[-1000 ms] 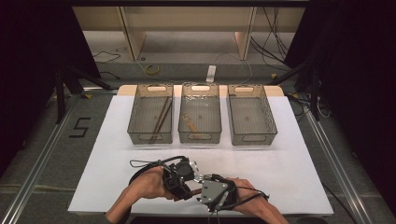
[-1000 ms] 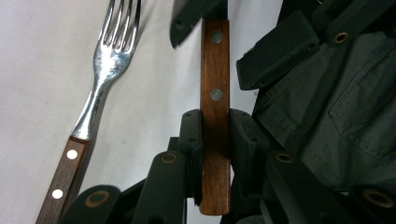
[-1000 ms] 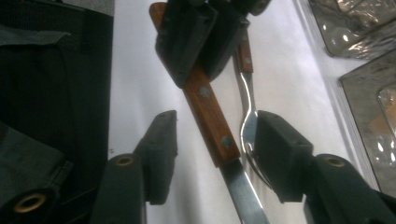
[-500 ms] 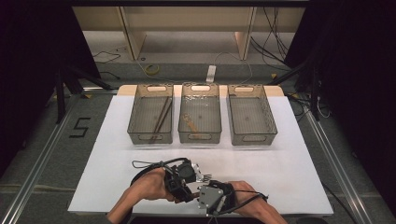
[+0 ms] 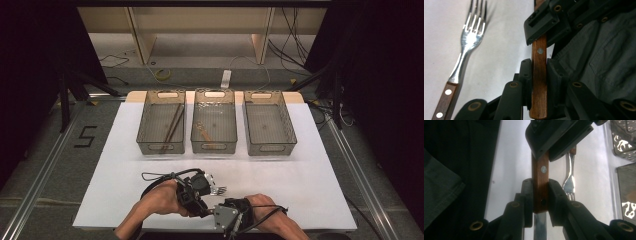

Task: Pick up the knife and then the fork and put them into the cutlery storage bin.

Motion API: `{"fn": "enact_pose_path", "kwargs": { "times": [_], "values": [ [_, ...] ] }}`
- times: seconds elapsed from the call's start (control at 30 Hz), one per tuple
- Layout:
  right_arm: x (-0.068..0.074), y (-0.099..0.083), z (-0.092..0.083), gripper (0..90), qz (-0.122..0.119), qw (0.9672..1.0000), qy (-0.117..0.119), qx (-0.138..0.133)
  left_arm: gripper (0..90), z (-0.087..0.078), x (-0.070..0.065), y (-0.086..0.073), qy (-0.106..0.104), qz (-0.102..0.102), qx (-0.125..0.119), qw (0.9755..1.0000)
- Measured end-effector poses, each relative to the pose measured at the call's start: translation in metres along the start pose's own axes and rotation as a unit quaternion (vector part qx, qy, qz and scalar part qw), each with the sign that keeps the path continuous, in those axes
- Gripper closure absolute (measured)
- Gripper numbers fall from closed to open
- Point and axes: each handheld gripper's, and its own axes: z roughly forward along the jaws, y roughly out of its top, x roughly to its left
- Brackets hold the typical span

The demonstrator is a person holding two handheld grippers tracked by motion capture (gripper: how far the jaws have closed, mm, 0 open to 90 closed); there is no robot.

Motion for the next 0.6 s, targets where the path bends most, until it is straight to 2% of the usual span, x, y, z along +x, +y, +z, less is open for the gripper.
{"fn": "enact_pose_path", "kwargs": {
  "times": [0.07, 0.13, 0.23, 0.33, 0.43, 0.47, 0.6],
  "values": [
    [-0.001, -0.001, -0.001, 77.4, -0.004, 1.0, 0.002, 0.0, 72.2, -0.001, 0.001, -0.001, 0.0, -0.002, -0.01, 0.9999],
    [-0.001, -0.001, -0.002, 77.4, -0.002, 1.0, 0.001, 0.001, 63.1, -0.003, 0.003, -0.002, -0.001, -0.011, -0.02, 0.9997],
    [-0.003, -0.004, -0.003, 77.3, 0.002, 1.0, -0.002, 0.003, 43.5, -0.008, 0.003, -0.004, 0.021, -0.019, -0.037, 0.9989],
    [-0.008, -0.009, -0.007, 77.4, 0.014, 0.9999, -0.009, 0.004, 33.8, -0.013, 0.006, -0.008, 0.039, -0.028, -0.06, 0.997],
    [-0.012, -0.015, -0.012, 77.4, 0.031, 0.9994, -0.016, 0.005, 29.0, -0.019, 0.011, -0.014, 0.063, -0.043, -0.105, 0.9915],
    [-0.016, -0.018, -0.013, 77.3, 0.033, 0.9992, -0.023, 0.003, 27.9, -0.019, 0.011, -0.015, 0.071, -0.046, -0.114, 0.9899],
    [-0.022, -0.027, -0.016, 77.3, 0.063, 0.9973, -0.037, 0.006, 23.8, -0.022, 0.013, -0.02, 0.095, -0.045, -0.145, 0.9838]
  ]
}}
